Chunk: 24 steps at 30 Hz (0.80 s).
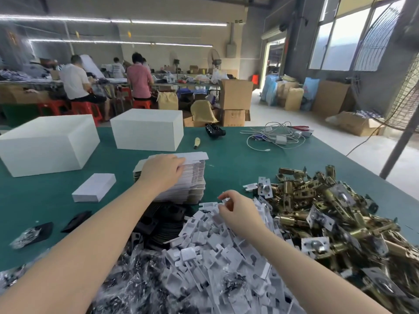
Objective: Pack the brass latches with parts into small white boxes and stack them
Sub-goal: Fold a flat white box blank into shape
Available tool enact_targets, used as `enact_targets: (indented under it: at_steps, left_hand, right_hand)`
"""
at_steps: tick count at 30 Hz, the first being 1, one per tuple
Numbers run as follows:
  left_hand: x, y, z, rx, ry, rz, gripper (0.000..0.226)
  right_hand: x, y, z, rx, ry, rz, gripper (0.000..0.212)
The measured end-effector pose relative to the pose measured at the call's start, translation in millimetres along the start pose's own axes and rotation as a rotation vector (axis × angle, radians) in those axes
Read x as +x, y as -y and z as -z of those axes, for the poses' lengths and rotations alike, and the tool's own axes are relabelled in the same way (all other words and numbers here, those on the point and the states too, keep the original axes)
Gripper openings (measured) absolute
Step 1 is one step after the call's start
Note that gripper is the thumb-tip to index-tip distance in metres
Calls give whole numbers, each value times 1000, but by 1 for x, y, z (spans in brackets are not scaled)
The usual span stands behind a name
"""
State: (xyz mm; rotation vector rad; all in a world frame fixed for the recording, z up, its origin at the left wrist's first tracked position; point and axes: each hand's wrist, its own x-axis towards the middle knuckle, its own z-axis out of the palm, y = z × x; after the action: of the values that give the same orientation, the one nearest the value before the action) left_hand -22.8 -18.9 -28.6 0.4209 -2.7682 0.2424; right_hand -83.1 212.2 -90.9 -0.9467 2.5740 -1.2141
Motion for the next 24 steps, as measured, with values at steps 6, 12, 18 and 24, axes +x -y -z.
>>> enact_targets:
  at_steps: [6,12,18,24]
  left_hand:
    - [-12,-2,24,-190,-312,88,41]
    - [-51,-59,93,-770,-739,114,26]
    - [-133,-117,93,-1627,-364,267,22]
    - [-176,-155,49,-2014,-172,576,15]
  right_hand:
    - [-5,5,9,-167,-14,102,25]
    - [-33,38,34,203,-333,163,27]
    - [-89,57,53,562,-250,178,42]
    - [-128,26,34,596,-249,41,24]
